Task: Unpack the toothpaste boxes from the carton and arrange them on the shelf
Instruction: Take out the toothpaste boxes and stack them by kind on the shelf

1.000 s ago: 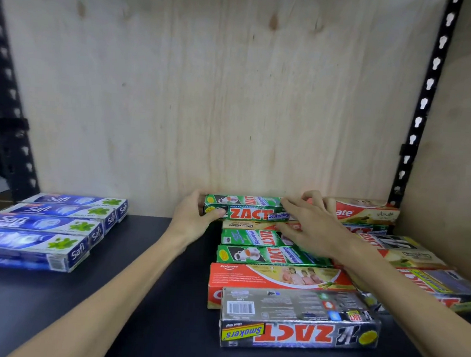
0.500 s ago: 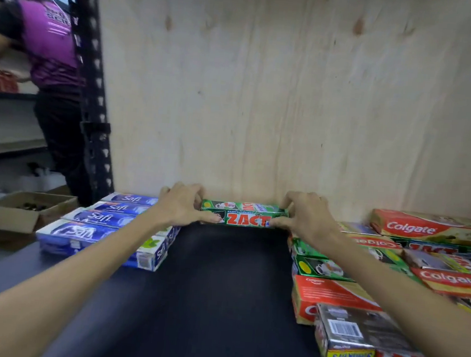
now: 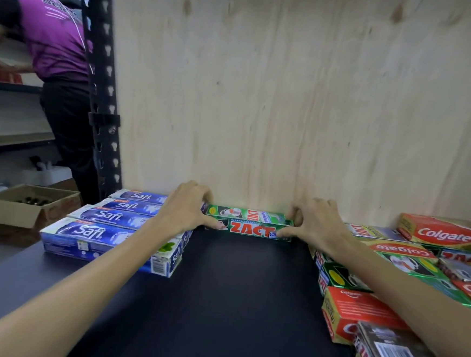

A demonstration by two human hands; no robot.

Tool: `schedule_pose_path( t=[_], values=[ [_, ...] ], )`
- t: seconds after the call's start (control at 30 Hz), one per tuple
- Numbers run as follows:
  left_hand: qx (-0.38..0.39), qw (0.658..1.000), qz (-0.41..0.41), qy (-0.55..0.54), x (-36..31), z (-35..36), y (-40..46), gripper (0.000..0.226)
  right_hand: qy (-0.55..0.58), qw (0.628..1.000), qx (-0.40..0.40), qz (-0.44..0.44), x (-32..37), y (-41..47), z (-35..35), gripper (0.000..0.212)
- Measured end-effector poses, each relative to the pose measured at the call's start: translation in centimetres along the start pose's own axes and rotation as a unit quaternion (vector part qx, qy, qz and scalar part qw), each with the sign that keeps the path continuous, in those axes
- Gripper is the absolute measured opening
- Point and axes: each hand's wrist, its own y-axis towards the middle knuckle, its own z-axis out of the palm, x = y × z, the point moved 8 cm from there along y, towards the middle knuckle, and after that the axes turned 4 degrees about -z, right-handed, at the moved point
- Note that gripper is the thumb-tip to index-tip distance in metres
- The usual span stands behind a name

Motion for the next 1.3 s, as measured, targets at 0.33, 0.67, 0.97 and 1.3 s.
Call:
schedule_pose_path(
  t=[0.33,0.67,0.97,1.3],
  values=[
    [0.009,0.999,-0.023,-0.023,0.9,0.1,0.3,0.06,0.063,0.998,-0.023,0.002,0.2,0.1,0.5,0.059],
    [0.05,0.997,-0.048,-0.03,-0.6,-0.5,-1.3,0.066,0.057,0.998,-0.019,0.001,0.3,-1.0,-0.5,0.072],
    [0.033,0.972,0.012,-0.234,-11.1,-0.3,-10.2,0.048,0.043,0.995,-0.078,0.038,-3.2,-9.3,-9.4,0.073],
    [0.076,0.951,-0.009,-0.298,-17.3,2.9,-15.8,0.042,-0.08,0.981,-0.101,0.144,-8.5,-19.9,-12.7,0.053]
  ],
)
